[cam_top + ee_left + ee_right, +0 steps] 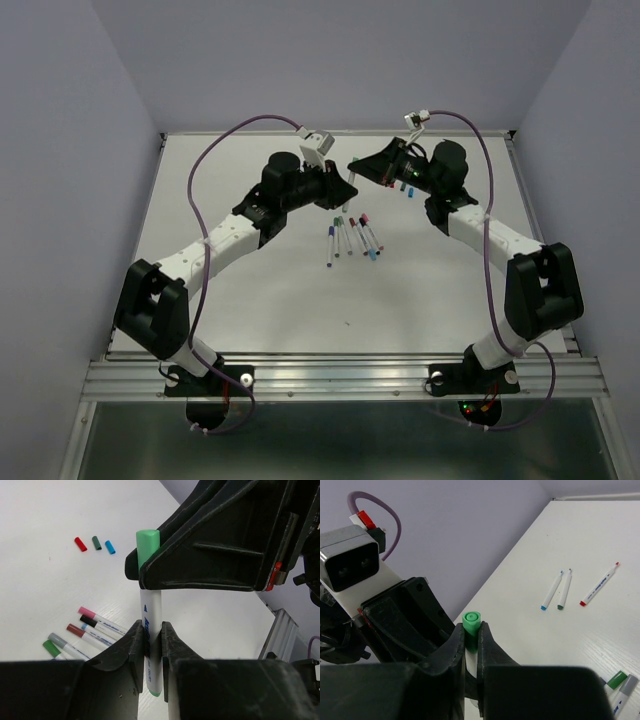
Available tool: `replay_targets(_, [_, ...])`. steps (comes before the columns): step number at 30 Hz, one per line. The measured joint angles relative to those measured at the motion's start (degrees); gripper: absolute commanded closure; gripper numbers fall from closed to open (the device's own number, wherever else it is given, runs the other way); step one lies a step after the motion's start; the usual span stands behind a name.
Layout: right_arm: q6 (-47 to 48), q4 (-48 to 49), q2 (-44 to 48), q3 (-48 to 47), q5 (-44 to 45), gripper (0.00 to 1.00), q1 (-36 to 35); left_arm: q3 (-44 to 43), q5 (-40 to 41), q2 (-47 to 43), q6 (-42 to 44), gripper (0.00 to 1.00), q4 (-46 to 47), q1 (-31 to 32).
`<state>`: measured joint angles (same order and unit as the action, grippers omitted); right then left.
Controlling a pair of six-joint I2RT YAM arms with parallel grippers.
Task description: Open the pen caps
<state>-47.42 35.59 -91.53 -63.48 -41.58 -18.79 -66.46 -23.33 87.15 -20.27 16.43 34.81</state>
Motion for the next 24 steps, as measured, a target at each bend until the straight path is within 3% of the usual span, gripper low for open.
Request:
replay_targets(7, [2.67, -2.89, 0.13, -0.48, 3.82, 0.99, -0.17, 1.03, 0.85, -0.07, -1.64, 1.0, 0.35, -0.04])
replay_targets(14, [7.43, -19.74, -1.09, -6.73, 3.82, 0.99, -1.97, 10.88, 3.21, -4.52, -6.71, 1.0, 7.13, -0.26])
replay_targets(20, [8.5, -26.25, -4.39, -11.17, 5.16, 0.99, -1.4, 13.9, 3.45, -5.14, -8.87, 1.0, 7.48, -0.55])
replay_targets(24, [9.55, -24.57, -8.28, -17.38, 15.17, 0.99, 8.24, 17.7, -0.37, -5.99, -9.03, 1.0, 0.48, -0.02])
